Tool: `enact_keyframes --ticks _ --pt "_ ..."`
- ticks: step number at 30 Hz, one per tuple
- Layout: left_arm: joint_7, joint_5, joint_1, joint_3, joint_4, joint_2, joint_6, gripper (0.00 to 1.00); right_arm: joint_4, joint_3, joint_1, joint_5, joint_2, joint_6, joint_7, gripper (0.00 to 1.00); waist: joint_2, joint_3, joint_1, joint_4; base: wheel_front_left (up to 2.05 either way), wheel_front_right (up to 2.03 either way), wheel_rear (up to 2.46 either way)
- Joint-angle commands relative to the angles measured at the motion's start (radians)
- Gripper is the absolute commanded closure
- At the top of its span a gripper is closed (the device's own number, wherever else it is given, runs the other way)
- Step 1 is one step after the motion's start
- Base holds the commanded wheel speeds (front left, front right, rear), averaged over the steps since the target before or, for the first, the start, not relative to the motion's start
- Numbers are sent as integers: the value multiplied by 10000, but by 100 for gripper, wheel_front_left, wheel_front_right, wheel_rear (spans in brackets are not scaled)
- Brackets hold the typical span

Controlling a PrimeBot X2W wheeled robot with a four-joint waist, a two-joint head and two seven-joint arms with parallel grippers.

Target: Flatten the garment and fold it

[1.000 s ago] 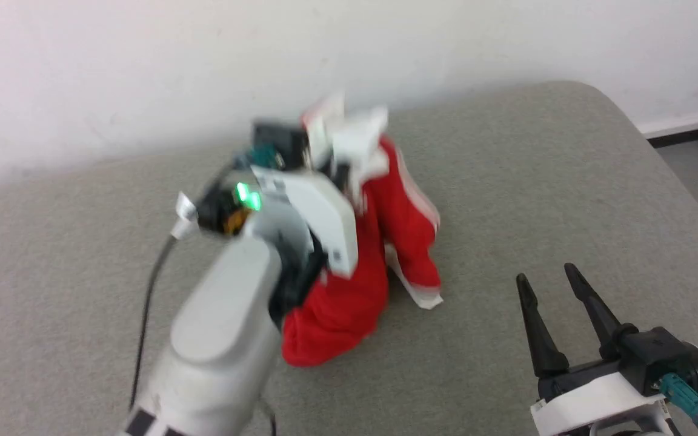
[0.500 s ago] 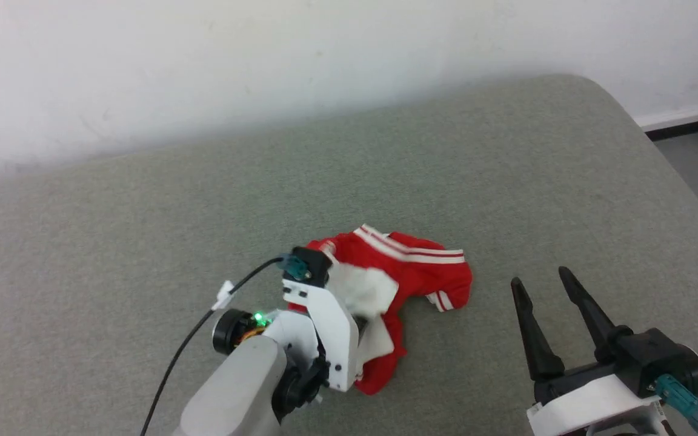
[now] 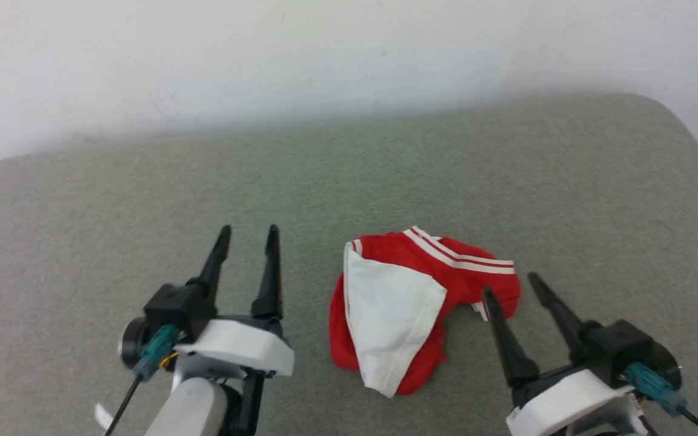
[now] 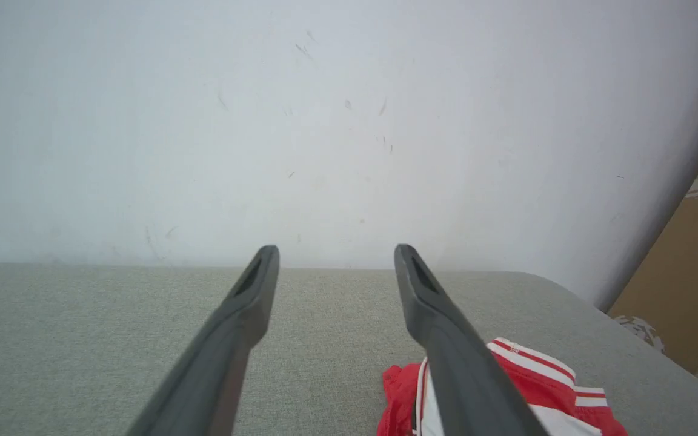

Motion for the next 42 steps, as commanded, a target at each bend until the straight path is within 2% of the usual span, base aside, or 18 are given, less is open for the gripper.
enact_keyframes --ticks 1,7,14,15,16,17,18,22,25,29,32,35,36,37,42 --pt "-129 157 274 175 -266 86 103 0 84 127 -134 153 -6 52 431 0 0 165 0 527 0 0 0" --pt "-209 728 838 661 -1169 122 35 0 529 158 -447 634 -6 52 2397 0 0 486 0 1146 0 0 0" --pt "-214 1203 1252 1202 -1587 -270 -243 0 981 -163 -1211 879 -6 52 4457 0 0 887 0 1790 0 0 0" --pt "-214 1258 1285 1272 -1589 -318 -284 0 1010 -177 -1281 902 -6 52 4665 35 0 917 0 1846 0 0 0" --pt "-214 1290 1318 1339 -1573 -372 -331 0 1016 -212 -1344 912 -6 52 4812 63 0 943 0 1899 0 0 0" --pt "-214 1328 1342 1394 -1552 -417 -390 0 1019 -248 -1395 889 -6 52 4931 88 0 961 0 1944 0 0 0" --pt "-214 1364 1362 1442 -1523 -464 -447 0 986 -232 -1445 836 -6 52 4989 100 0 965 0 1994 0 0 0" --pt "-215 1491 1406 1617 -1384 -641 -627 0 714 -91 -1475 829 -6 52 5049 100 0 917 0 2145 0 0 0" --pt "-215 1569 1422 1710 -1293 -749 -760 0 303 511 -1583 849 -6 52 4935 100 0 843 0 2238 0 0 0" --pt "-215 1627 1443 1840 -1165 -849 -941 0 38 2412 -1940 1054 -6 52 4984 100 0 755 0 2307 0 0 0" --pt "-215 1659 1429 1901 -1071 -919 -1059 0 440 3958 -2330 1236 -6 52 5172 100 0 740 0 2368 0 0 0" --pt "-215 1686 1401 1893 -974 -989 -1162 0 1080 4757 -2671 1508 -6 52 5146 100 0 742 0 2455 0 0 0" --pt "-215 1697 1395 1888 -949 -1008 -1189 0 1243 4823 -2763 1598 -6 52 5049 87 0 743 0 2476 0 0 0" --pt "-215 1707 1392 1880 -924 -1027 -1215 0 1370 4863 -2863 1651 -6 52 4920 0 0 744 0 2496 0 0 0" --pt "-216 1735 1408 1832 -748 -1074 -1391 0 1233 4108 -3110 2015 -6 52 4055 0 0 743 0 2429 0 0 0"
